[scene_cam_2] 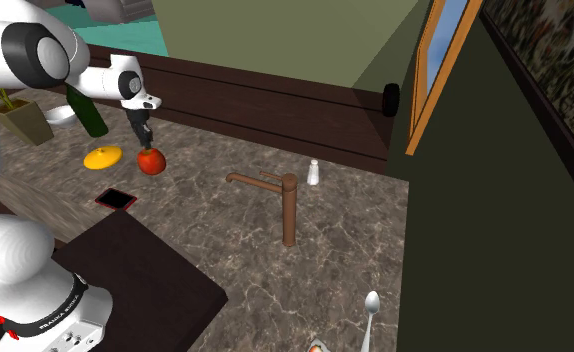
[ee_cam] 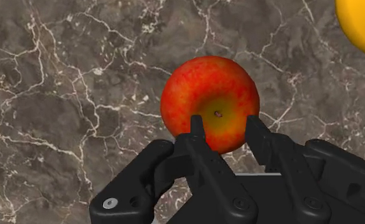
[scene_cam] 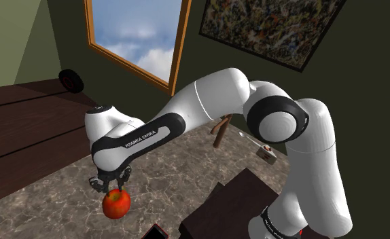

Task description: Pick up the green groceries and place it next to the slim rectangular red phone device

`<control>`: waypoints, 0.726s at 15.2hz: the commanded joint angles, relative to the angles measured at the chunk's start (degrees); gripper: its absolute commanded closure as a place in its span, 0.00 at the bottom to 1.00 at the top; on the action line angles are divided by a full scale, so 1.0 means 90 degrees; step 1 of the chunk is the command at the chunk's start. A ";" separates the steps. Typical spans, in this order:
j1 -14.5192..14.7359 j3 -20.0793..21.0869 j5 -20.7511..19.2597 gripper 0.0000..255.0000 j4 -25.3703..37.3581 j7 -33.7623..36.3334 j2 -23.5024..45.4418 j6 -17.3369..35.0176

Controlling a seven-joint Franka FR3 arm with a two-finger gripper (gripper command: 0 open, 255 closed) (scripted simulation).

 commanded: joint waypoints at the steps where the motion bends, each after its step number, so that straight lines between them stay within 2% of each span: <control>1: 0.0000 0.0000 0.0000 0.00 0.0001 0.0000 0.0000 0.0000; 5: 0.0000 0.0000 0.0000 0.00 0.0001 0.0000 0.0000 0.0000; 9: -0.0051 0.0011 0.0021 0.00 0.0321 -0.0012 -0.0341 -0.0662; 11: -0.0051 0.0011 0.0021 0.00 0.0319 -0.0012 -0.0342 -0.0662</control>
